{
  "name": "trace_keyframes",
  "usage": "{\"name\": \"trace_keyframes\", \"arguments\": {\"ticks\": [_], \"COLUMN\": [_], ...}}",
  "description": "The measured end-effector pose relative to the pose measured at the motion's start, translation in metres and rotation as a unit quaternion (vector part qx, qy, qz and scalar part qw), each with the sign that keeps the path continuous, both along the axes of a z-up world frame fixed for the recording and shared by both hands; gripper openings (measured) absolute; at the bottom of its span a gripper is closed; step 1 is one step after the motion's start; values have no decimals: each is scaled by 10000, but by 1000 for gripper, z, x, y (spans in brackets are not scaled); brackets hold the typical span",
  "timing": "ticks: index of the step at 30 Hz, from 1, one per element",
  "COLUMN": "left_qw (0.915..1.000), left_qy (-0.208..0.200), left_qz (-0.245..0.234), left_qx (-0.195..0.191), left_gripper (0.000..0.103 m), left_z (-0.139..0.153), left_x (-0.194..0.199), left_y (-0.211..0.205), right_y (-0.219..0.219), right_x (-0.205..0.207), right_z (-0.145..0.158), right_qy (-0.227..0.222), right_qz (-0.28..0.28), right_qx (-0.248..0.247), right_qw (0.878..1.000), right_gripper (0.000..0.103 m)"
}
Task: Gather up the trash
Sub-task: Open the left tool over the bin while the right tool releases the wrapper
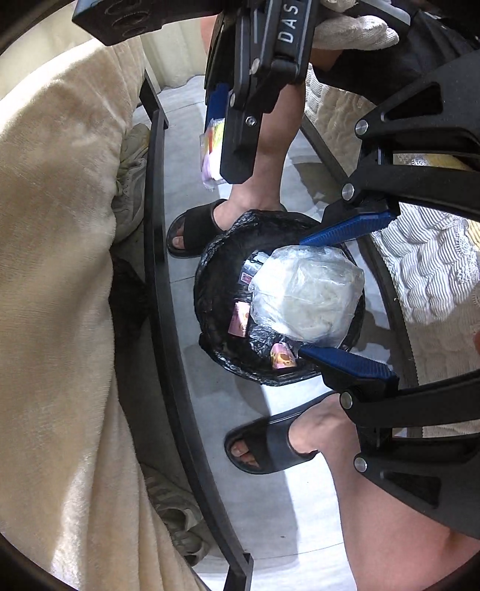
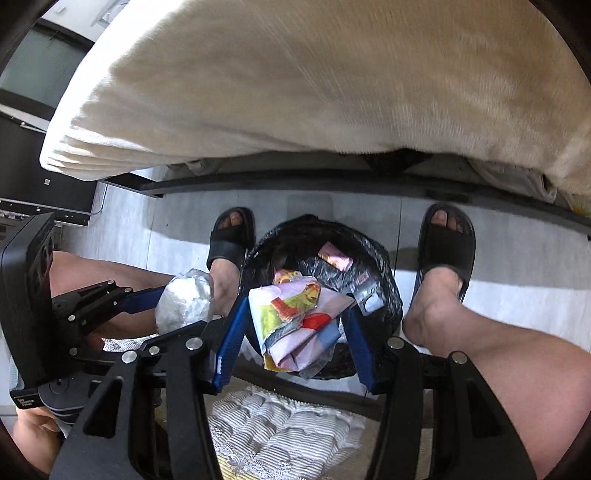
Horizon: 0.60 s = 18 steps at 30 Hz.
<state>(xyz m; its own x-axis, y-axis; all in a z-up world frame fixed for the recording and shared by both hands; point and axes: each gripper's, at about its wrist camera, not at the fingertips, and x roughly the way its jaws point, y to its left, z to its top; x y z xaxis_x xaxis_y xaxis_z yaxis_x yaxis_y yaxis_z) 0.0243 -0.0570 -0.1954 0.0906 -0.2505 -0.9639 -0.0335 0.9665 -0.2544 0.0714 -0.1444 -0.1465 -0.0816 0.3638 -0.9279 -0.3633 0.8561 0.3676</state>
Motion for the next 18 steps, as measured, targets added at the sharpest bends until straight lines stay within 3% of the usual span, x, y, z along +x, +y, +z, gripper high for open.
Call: {"name": "trace_keyframes", "arguments": {"ticks": [10, 14, 15, 16, 18], "left_qw": [9999, 9998, 9998, 9998, 9996], "left_qy": [154, 14, -5, -18, -27], "left_qz": [-56, -84, -91, -104, -131], "left_qx": [17, 171, 148, 178, 265], "left_gripper": [53, 55, 60, 72, 78], "left_z": [-5, 0, 1, 1, 1], "left_x": [0, 1, 1, 1, 1], "left_y": [-1, -4, -4, -5, -6], "right_y": [5, 1, -1, -2, -5], "right_x": [-1, 2, 3, 5, 7], "right_z": [-4, -4, -3, -2, 1], "right_qy": [46, 78, 88, 76, 15], "right_qz": [67, -80, -130, -169, -264], "right_qx": [10, 88, 129, 154, 243], "right_qw": [10000, 9999, 9998, 9997, 9994], "right_gripper": [53, 54, 54, 59, 66]}}
